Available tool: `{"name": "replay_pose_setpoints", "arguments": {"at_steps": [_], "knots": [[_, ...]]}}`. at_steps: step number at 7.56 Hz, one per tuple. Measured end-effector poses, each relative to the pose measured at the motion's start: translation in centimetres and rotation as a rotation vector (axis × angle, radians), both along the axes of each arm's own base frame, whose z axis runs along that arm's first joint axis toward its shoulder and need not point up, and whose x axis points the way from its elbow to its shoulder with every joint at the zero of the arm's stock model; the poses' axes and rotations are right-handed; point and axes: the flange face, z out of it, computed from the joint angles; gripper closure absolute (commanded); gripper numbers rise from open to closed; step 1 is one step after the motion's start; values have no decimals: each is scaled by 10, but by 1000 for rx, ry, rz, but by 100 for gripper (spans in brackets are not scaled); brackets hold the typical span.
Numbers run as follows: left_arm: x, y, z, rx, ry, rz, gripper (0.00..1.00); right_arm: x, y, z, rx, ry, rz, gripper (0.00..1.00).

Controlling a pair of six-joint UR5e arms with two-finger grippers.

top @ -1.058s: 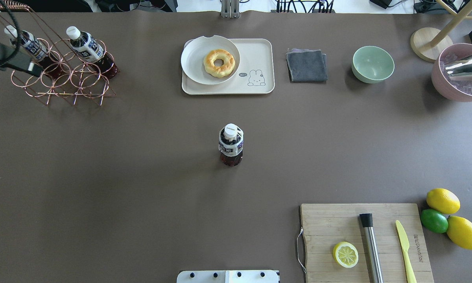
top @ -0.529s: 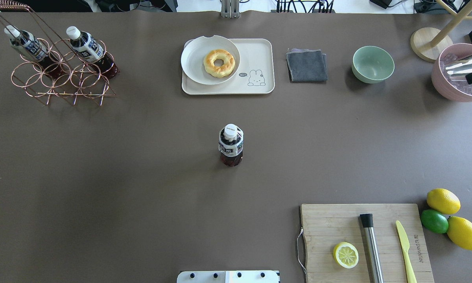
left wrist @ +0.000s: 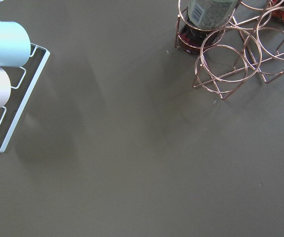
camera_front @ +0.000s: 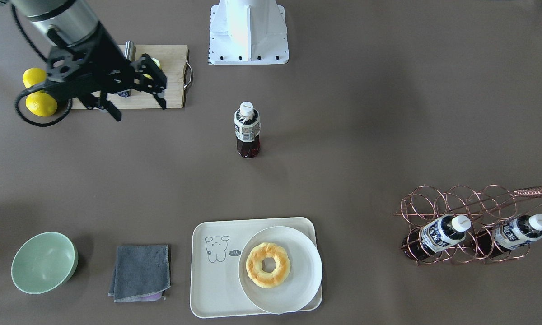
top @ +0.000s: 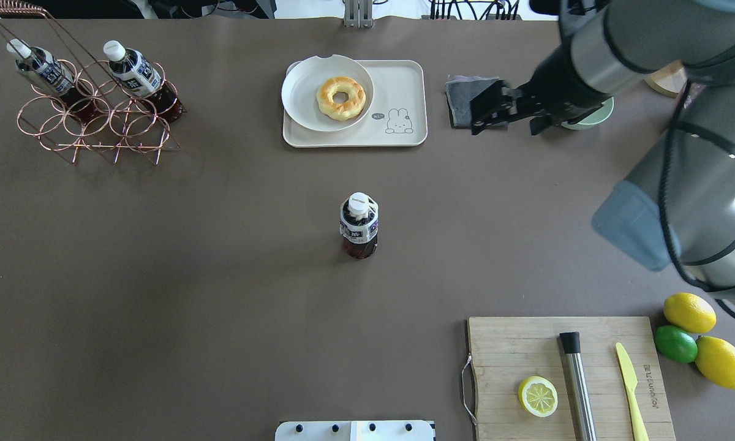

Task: Place tea on tray
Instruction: 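Reach the right gripper over to the standing tea bottle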

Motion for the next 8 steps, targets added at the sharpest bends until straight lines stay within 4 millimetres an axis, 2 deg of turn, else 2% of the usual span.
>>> {"name": "replay_pose_setpoints", "arguments": {"at_steps": [2, 3, 4, 6, 8], "knots": [[-1, 6, 6, -13, 1, -2, 1, -81, 21, -60, -53, 62, 62, 0], [-1, 11, 9, -20, 1, -3, 1, -109, 26, -76, -66, 93, 79, 0], [-1, 13, 11, -24, 1, -3, 1, -133, 27, -84, -70, 120, 90, 0], [-1, 14, 13, -29, 1, -4, 1, -172, 31, -86, -92, 169, 118, 2], [-1, 14, 14, -32, 1, -5, 1, -197, 40, -79, -83, 214, 129, 10]]}}
